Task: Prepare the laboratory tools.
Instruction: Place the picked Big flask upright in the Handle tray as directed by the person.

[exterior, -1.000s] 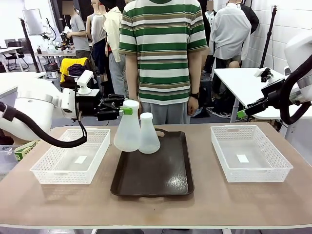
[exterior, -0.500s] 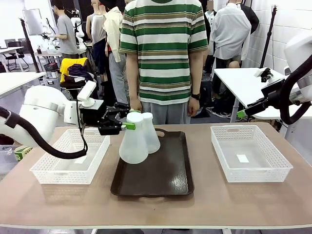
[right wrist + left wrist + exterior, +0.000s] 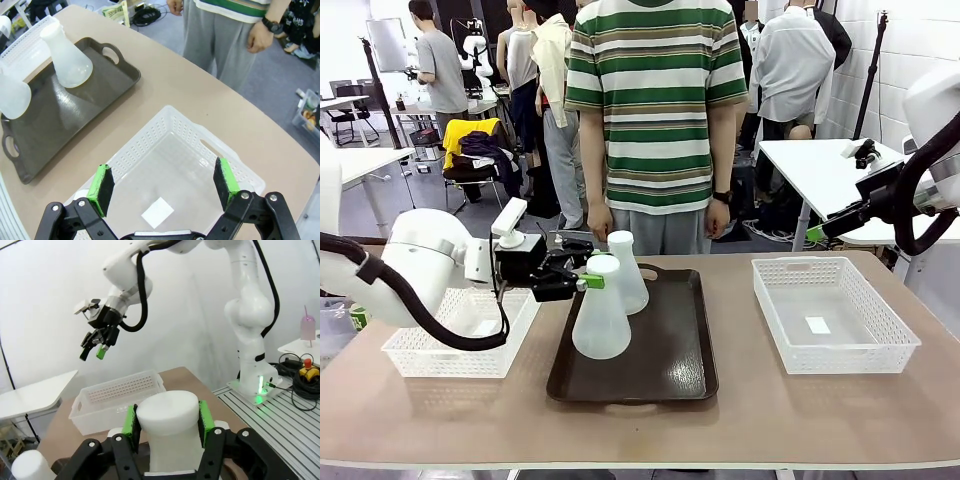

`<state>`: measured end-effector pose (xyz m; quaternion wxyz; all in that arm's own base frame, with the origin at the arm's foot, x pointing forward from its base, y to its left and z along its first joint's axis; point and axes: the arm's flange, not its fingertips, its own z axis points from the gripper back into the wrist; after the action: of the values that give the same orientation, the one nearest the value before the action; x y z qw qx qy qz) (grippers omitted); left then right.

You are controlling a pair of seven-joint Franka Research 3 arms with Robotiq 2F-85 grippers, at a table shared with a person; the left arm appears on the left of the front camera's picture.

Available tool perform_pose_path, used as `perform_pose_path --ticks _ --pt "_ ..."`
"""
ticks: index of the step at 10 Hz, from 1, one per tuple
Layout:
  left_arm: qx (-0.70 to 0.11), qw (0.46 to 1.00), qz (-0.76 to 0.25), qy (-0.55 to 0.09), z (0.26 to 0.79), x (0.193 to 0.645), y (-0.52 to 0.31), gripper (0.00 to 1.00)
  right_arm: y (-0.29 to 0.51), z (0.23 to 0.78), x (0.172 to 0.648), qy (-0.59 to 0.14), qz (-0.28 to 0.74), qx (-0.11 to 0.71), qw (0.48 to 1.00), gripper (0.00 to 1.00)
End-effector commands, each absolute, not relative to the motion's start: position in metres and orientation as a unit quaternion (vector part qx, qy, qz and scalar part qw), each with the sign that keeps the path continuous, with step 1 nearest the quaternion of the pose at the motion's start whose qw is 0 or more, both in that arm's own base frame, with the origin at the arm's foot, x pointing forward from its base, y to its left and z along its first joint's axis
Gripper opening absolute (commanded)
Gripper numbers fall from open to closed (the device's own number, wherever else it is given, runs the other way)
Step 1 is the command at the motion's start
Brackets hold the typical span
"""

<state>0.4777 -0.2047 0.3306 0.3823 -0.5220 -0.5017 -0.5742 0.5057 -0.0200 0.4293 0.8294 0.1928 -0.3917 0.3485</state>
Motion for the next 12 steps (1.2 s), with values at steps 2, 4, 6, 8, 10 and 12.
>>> perform_pose_path --ticks 2,4,6,8,10,12 --pt "-0.522 0.381 -0.556 -0.522 0.319 0.487 -0.214 0.00 -0.020 0.428 0.505 -0.391 0.351 0.196 0.828 1.00" --pt "-0.527 0.381 -0.552 -0.521 0.313 0.491 -0.217 0.00 -0.020 0.428 0.505 -0.391 0.351 0.196 0.828 1.00" --pt "-0.524 0.402 -0.558 -0.503 0.305 0.496 -0.220 0.00 -0.020 0.428 0.505 -0.391 0.351 0.196 0.828 1.00" --pt "-0.530 0.410 -0.556 -0.491 0.301 0.498 -0.221 0.00 -0.020 0.428 0.505 -0.391 0.351 0.196 0.828 1.00" --pt "-0.527 0.413 -0.559 -0.490 0.301 0.499 -0.220 0.26 -0.020 0.428 0.505 -0.391 0.351 0.196 0.828 1.00" --pt "-0.520 0.414 -0.562 -0.492 0.303 0.497 -0.218 0.63 -0.020 0.428 0.505 -0.391 0.351 0.196 0.828 1.00"
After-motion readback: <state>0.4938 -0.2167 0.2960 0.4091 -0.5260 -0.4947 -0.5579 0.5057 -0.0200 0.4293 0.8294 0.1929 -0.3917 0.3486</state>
